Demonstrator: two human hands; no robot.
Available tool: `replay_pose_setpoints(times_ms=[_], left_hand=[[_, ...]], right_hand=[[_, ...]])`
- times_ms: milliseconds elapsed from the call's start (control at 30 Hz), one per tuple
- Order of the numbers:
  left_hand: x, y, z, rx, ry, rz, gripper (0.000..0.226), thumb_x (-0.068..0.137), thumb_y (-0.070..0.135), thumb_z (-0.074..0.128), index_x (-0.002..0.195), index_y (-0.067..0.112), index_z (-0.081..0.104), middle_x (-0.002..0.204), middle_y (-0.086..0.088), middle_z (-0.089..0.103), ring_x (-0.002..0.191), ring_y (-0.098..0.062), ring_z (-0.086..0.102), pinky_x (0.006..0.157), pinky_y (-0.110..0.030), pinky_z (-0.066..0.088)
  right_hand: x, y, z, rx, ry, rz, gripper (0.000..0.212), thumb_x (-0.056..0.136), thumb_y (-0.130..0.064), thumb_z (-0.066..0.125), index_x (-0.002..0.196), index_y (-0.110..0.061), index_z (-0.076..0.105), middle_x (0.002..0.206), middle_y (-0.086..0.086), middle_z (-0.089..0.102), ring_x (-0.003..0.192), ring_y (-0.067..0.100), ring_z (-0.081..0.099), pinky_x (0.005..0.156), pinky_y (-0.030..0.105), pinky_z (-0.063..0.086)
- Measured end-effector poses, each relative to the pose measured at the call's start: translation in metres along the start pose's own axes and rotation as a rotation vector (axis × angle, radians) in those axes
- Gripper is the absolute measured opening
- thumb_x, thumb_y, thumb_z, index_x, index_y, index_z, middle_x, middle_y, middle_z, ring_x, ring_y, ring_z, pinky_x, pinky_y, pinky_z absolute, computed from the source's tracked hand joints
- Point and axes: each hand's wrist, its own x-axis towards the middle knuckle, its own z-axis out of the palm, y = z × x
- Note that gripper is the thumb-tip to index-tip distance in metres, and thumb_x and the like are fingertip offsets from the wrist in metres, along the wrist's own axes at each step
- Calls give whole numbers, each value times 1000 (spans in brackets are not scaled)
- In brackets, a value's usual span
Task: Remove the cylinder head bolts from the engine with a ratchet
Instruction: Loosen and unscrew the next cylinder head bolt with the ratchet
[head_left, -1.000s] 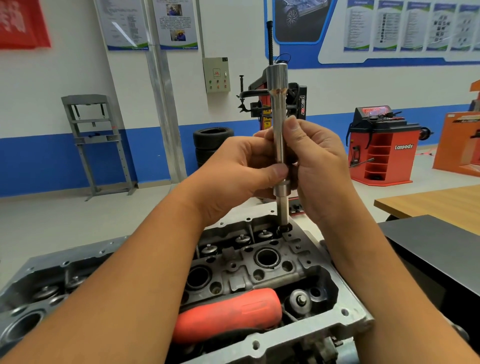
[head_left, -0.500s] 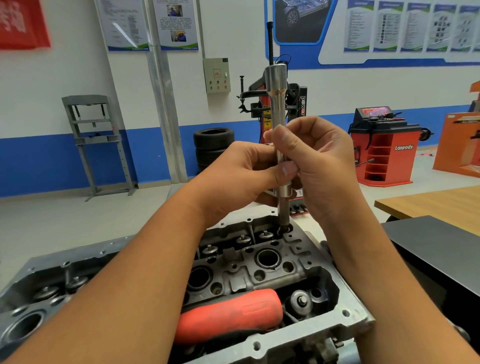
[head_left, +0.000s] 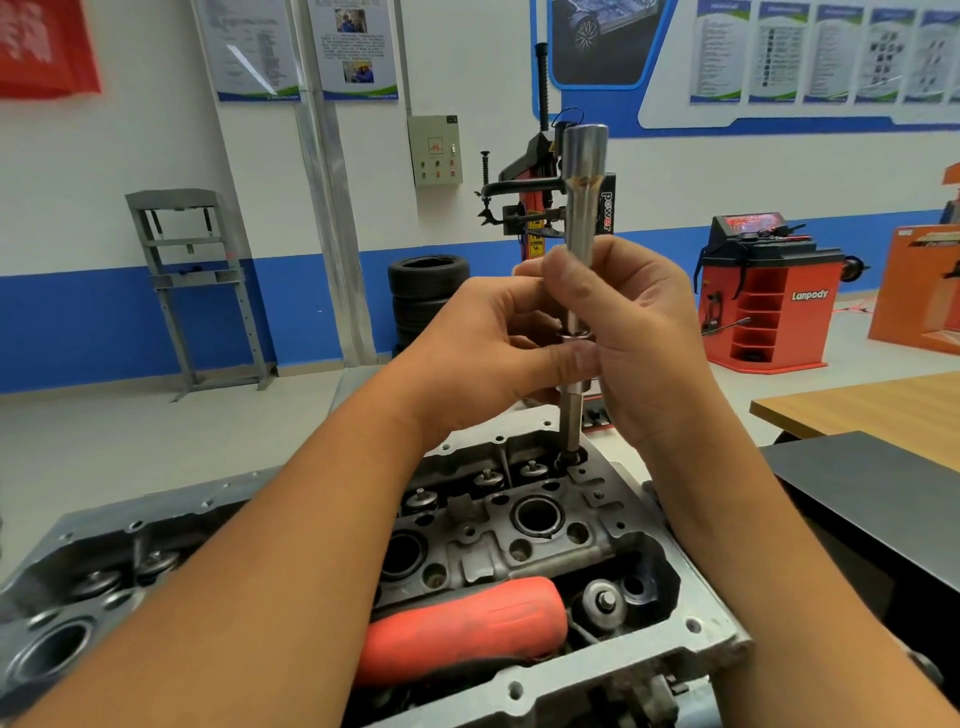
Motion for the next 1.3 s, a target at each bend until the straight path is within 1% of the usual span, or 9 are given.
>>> replay_pose_setpoints(times_ms=[100,267,533,633,733,933,1067,1167,1300], left_hand=[[0,0,-1,-44,-32,-3,25,93,11,73,117,5,72,106,-14,77,96,-29,76,77,-32,62],[-3,-2,-2,-150,-99,-53,27,100,-1,60,125,0,67,112,-10,77,105,-28,75,85,-37,62],[-1,-1,-4,-6,25,-39,36,80,19,84,111,4,74,100,-16,77,93,-34,76,84,-54,63],[-2,0,-1,-137,-63,-51,23,99,13,66,118,4,72,105,-10,76,99,-33,74,90,-49,62],[-2,-1,-1,-209,-77,-51,20,103,5,56,117,6,70,99,-4,75,95,-25,73,87,-45,62],[-1,1,-3,-62,23,-6,31,77,18,83,106,8,76,96,-11,77,90,-35,76,81,-51,64],[-3,2,-3,-151,-80,-60,22,97,14,66,117,8,73,100,-7,77,98,-32,75,84,-48,63],[-4,2,-3,-210,-120,-80,26,104,1,53,124,6,68,108,-8,76,106,-33,74,87,-45,62],[-2,2,-2,-58,-17,-67,22,94,5,71,115,7,71,105,-11,77,97,-30,76,84,-50,64]], right_hand=[[0,1,0,-15,25,-8,31,89,-28,73,96,2,71,99,32,69,95,51,69,82,67,58],[0,1,2,26,-12,40,29,94,-36,66,89,-8,73,101,25,74,95,44,73,82,61,61],[0,0,-1,-17,55,-9,30,83,-37,75,88,-8,69,95,14,76,89,35,74,85,56,62],[-1,-1,1,-41,48,-2,38,86,-41,66,94,-4,70,95,13,76,93,39,74,80,49,64],[0,-1,2,-21,17,22,41,90,-42,60,96,-2,69,97,14,76,94,42,74,79,56,62],[-1,-2,1,8,6,0,33,88,-35,72,94,-2,70,102,28,72,93,50,70,84,62,60],[0,-1,1,-43,46,-21,34,87,-36,69,92,-2,70,100,24,74,96,47,70,87,62,59],[1,-2,2,-23,45,14,32,95,-35,60,91,-5,70,98,15,77,91,37,74,81,52,63],[1,-1,2,33,5,37,31,94,-35,63,93,-4,70,97,15,76,87,34,74,80,50,64]])
